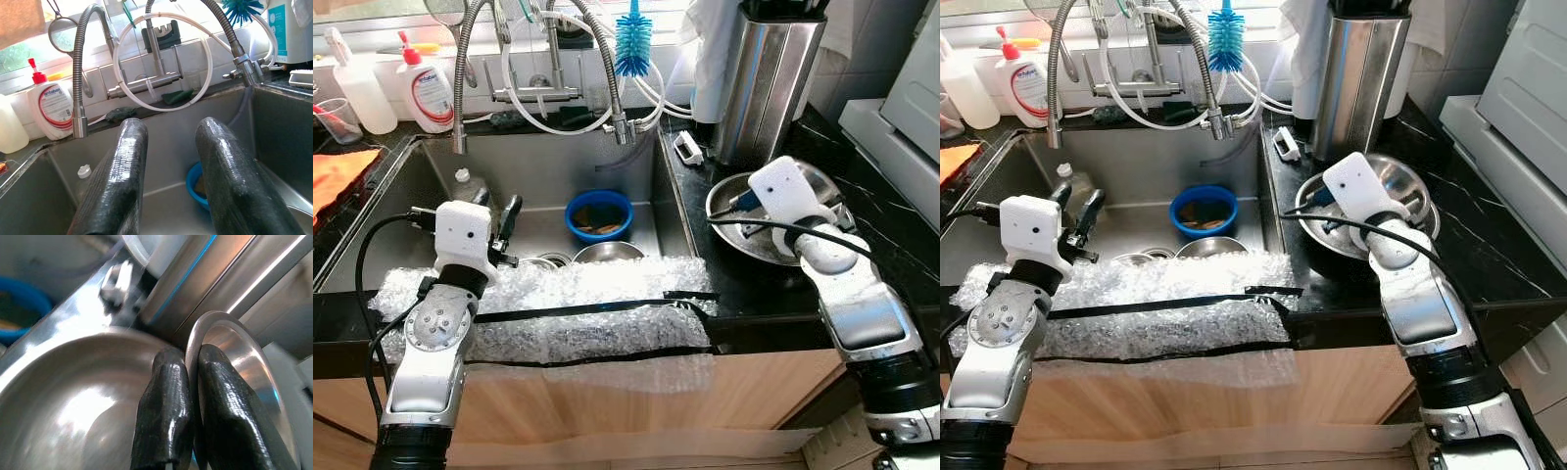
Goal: Kitchen organization
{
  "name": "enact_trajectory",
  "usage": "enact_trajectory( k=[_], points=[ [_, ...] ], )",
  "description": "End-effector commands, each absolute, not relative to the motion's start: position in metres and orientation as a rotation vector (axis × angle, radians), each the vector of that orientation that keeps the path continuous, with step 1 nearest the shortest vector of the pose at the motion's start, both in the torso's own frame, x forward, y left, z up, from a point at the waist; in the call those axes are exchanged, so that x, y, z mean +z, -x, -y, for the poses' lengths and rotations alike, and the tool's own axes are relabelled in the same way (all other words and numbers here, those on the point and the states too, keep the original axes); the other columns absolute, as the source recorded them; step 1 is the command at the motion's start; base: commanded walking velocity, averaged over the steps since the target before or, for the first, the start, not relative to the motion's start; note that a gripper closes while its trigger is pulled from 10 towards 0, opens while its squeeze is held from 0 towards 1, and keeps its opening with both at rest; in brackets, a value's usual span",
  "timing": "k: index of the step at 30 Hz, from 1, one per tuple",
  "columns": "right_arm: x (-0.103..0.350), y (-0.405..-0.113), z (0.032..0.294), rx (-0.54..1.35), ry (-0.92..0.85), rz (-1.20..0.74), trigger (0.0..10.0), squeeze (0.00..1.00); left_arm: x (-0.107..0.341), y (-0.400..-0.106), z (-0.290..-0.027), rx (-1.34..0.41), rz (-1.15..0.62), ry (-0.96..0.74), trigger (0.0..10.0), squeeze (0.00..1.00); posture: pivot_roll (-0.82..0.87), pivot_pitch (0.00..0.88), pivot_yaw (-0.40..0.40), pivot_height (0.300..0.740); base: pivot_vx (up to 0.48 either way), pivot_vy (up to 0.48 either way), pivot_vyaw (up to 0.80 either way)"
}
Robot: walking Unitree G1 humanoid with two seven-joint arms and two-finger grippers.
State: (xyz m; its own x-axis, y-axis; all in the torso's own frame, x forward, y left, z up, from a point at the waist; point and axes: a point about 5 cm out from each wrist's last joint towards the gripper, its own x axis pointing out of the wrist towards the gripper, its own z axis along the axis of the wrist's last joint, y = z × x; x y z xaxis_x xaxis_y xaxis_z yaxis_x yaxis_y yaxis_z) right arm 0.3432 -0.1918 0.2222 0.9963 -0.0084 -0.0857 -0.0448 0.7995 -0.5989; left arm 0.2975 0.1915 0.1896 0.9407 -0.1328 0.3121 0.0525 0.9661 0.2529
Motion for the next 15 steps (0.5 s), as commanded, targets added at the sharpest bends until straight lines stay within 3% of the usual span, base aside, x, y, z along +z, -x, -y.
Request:
enact_trajectory(
  k=[1, 7, 9, 15],
  points=[
    [0.243, -0.344, 0.19, -0.008, 0.632, 0.016, 10.0, 0.0, 0.19, -0.299, -0.192, -0.093, 0.334, -0.26, 10.0, 0.0, -0.11, 0.0, 0.055, 0.74, 0.0, 0.0, 0.0],
    [0.262, -0.342, 0.169, 0.074, 0.541, 0.202, 10.0, 0.0, 0.191, -0.3, -0.192, -0.083, 0.34, -0.257, 10.0, 0.0, -0.11, 0.0, 0.053, 0.74, 0.0, 0.0, 0.0],
    [0.259, -0.338, 0.139, 0.275, 0.415, 0.229, 10.0, 0.0, 0.192, -0.3, -0.192, -0.075, 0.344, -0.255, 10.0, 0.0, -0.11, 0.0, 0.052, 0.74, 0.0, 0.0, 0.0],
    [0.257, -0.327, 0.103, 0.542, 0.193, 0.278, 10.0, 0.0, 0.193, -0.299, -0.193, -0.058, 0.354, -0.253, 10.0, 0.0, -0.1, 0.0, 0.041, 0.74, 0.0, 0.0, 0.0]
  ],
)
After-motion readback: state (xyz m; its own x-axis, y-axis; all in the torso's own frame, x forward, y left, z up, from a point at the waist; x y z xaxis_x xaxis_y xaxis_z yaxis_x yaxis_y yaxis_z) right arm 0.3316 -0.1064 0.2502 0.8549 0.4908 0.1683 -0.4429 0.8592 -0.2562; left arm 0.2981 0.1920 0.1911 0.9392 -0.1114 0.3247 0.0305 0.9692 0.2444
